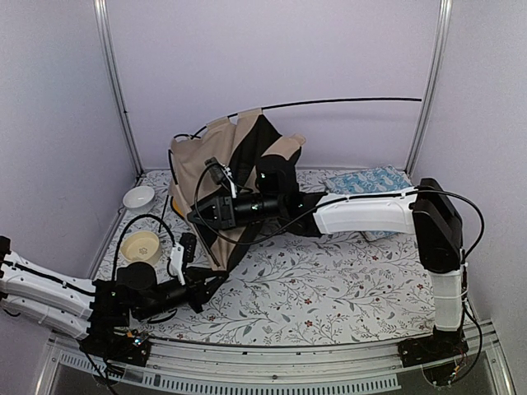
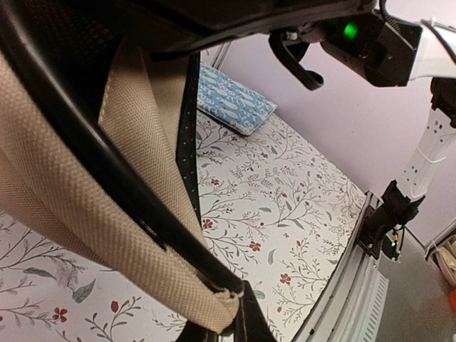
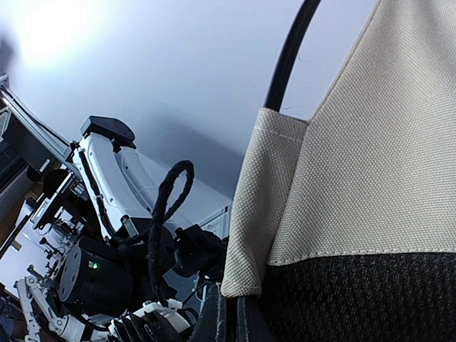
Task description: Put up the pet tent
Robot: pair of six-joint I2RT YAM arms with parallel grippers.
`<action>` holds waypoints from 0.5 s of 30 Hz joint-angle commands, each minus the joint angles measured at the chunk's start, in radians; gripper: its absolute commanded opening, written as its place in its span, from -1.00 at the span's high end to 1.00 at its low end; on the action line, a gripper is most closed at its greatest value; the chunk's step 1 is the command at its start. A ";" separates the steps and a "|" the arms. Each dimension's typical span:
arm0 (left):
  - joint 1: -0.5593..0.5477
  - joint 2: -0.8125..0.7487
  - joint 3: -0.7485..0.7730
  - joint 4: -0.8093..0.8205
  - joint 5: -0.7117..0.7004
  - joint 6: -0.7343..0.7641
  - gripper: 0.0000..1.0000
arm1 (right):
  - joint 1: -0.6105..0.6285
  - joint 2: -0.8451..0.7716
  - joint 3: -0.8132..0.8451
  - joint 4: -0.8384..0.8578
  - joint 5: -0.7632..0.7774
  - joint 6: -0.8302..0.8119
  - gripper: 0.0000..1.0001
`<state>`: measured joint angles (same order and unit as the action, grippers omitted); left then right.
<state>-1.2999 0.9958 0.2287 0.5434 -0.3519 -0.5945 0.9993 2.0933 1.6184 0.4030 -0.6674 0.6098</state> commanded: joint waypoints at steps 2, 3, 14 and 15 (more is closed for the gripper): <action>-0.058 0.066 -0.045 -0.130 0.378 0.003 1.00 | -0.079 0.001 0.115 0.222 0.356 -0.019 1.00; -0.055 0.067 -0.049 -0.125 0.379 0.000 1.00 | -0.078 0.002 0.115 0.221 0.357 -0.017 1.00; -0.024 0.038 -0.082 -0.105 0.393 -0.025 1.00 | -0.064 0.003 0.100 0.227 0.370 -0.011 1.00; -0.023 0.033 -0.086 -0.103 0.392 -0.028 1.00 | -0.062 0.004 0.099 0.229 0.370 -0.011 1.00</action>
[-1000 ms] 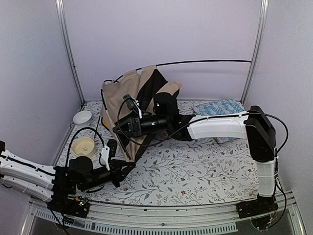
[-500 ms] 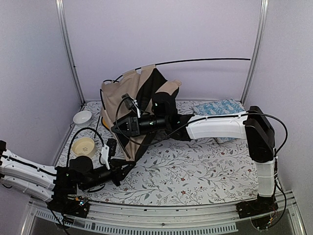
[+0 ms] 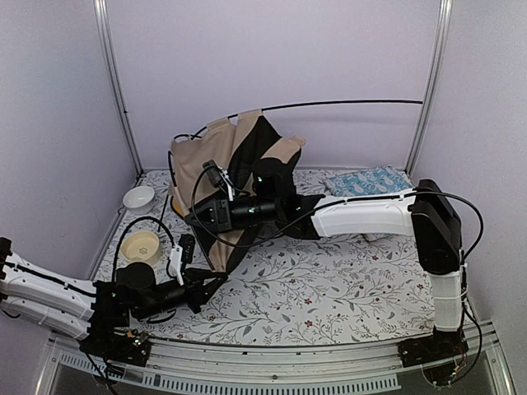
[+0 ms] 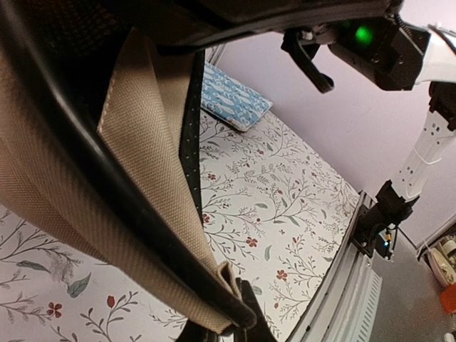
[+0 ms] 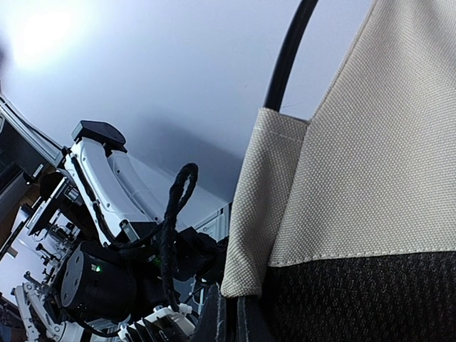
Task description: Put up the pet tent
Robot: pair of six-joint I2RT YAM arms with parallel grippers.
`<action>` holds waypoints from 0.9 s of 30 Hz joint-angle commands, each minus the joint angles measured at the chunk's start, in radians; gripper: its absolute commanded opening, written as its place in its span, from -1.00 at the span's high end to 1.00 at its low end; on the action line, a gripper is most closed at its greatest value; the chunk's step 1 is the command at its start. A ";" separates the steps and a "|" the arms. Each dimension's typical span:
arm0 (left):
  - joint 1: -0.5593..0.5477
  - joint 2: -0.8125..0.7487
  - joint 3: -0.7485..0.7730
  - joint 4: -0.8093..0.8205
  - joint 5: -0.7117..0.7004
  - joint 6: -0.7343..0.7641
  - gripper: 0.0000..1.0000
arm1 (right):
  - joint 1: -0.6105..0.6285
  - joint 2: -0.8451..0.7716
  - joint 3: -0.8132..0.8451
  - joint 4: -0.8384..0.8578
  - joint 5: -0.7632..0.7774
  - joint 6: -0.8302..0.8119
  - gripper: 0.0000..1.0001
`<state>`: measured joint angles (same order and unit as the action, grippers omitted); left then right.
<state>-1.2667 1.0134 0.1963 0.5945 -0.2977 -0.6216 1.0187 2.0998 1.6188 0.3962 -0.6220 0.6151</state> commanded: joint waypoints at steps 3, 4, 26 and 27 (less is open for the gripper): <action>-0.052 -0.011 -0.064 -0.153 0.336 -0.006 1.00 | -0.082 -0.007 0.074 0.238 0.330 -0.028 1.00; -0.050 -0.025 -0.070 -0.153 0.333 -0.010 1.00 | -0.081 -0.012 0.058 0.245 0.333 -0.033 1.00; -0.023 -0.077 -0.076 -0.213 0.298 -0.023 1.00 | -0.086 -0.098 -0.165 0.225 0.248 -0.025 0.71; -0.022 -0.076 -0.075 -0.214 0.297 -0.024 1.00 | -0.087 -0.099 -0.164 0.204 0.238 -0.026 0.72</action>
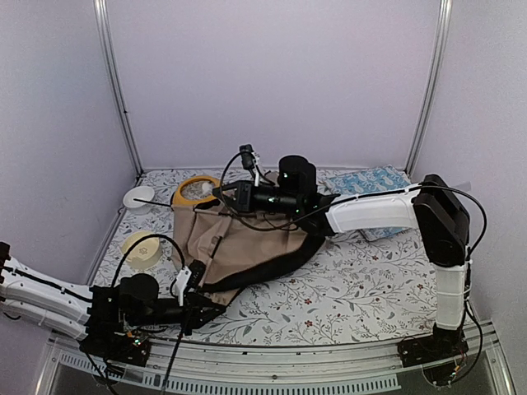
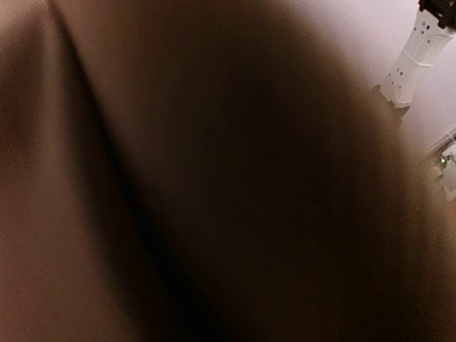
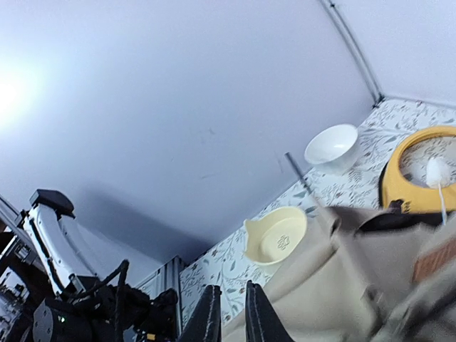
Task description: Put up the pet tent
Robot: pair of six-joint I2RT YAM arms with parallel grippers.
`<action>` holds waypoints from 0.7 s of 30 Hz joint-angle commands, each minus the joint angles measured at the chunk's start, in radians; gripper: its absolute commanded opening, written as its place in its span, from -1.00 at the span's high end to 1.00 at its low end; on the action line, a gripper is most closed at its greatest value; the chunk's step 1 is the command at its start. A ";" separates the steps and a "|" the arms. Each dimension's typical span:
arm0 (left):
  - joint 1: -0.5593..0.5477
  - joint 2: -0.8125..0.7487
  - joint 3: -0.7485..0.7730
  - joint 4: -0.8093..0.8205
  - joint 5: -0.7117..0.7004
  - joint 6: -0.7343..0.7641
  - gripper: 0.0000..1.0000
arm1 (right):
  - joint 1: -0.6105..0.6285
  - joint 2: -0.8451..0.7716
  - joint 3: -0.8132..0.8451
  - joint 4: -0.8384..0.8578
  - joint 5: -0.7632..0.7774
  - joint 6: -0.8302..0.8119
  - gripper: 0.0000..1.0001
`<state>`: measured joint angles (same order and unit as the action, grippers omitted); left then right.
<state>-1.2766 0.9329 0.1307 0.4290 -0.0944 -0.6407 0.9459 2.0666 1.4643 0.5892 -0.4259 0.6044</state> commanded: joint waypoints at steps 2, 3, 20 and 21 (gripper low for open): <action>-0.008 0.004 -0.006 -0.060 0.090 -0.006 1.00 | -0.019 -0.070 -0.008 -0.028 0.017 -0.017 0.70; -0.004 0.005 -0.006 -0.065 0.085 -0.009 1.00 | -0.023 -0.074 -0.008 -0.048 -0.003 -0.017 0.67; 0.026 0.167 0.122 -0.058 0.197 -0.018 1.00 | 0.235 -0.500 -0.497 -0.311 0.052 0.145 -0.33; 0.023 0.180 0.141 -0.069 0.210 -0.023 1.00 | 0.275 -0.508 -0.502 -0.325 0.078 0.162 -0.37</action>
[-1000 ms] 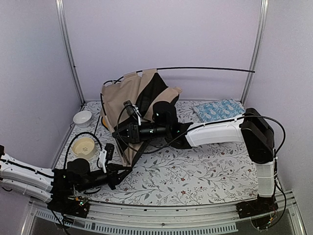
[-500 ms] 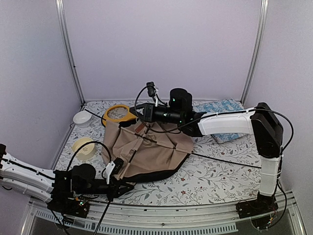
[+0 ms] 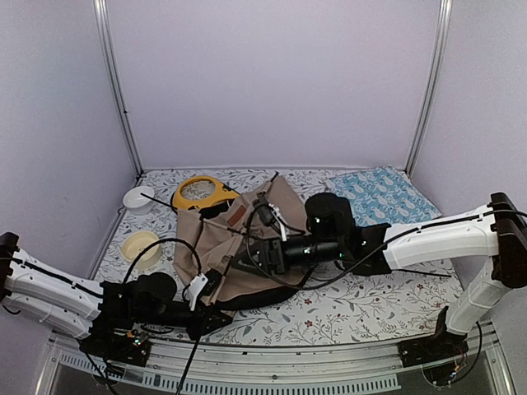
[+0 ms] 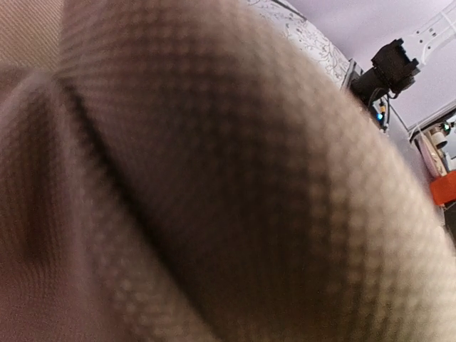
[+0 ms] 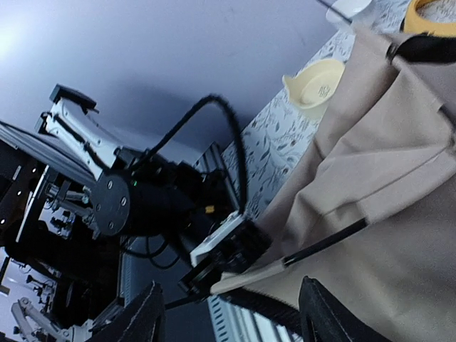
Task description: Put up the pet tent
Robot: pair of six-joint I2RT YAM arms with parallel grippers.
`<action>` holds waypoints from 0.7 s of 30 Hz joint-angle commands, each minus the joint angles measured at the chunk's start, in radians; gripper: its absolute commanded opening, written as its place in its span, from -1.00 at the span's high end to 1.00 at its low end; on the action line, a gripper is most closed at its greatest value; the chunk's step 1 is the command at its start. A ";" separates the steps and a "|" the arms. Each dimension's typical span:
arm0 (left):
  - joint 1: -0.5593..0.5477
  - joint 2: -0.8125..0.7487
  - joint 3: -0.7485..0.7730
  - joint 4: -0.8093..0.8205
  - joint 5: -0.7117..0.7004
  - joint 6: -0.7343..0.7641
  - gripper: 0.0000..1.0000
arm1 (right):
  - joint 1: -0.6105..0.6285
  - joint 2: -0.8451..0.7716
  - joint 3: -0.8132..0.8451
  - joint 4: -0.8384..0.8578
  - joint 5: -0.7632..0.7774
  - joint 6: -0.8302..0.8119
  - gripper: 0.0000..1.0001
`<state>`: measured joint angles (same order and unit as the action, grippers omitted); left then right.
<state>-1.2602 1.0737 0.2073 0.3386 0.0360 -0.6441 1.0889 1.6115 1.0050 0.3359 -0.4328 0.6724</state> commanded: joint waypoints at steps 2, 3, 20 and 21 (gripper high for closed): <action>0.002 0.059 0.090 0.017 0.097 -0.024 1.00 | 0.214 -0.061 -0.040 -0.096 0.136 0.140 -0.45; 0.000 0.068 0.101 0.017 0.105 -0.023 1.00 | 0.248 -0.059 -0.039 -0.099 0.154 0.157 -0.47; -0.063 0.104 0.185 -0.050 0.073 -0.049 1.00 | 0.649 0.097 0.092 -0.089 0.251 0.399 -0.64; -0.066 0.109 0.189 -0.051 0.072 -0.048 1.00 | 0.654 0.111 0.108 -0.092 0.244 0.404 -0.64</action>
<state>-1.2968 1.1687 0.3553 0.2974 0.0990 -0.6891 1.7184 1.6733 1.0348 0.2352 -0.2111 1.0237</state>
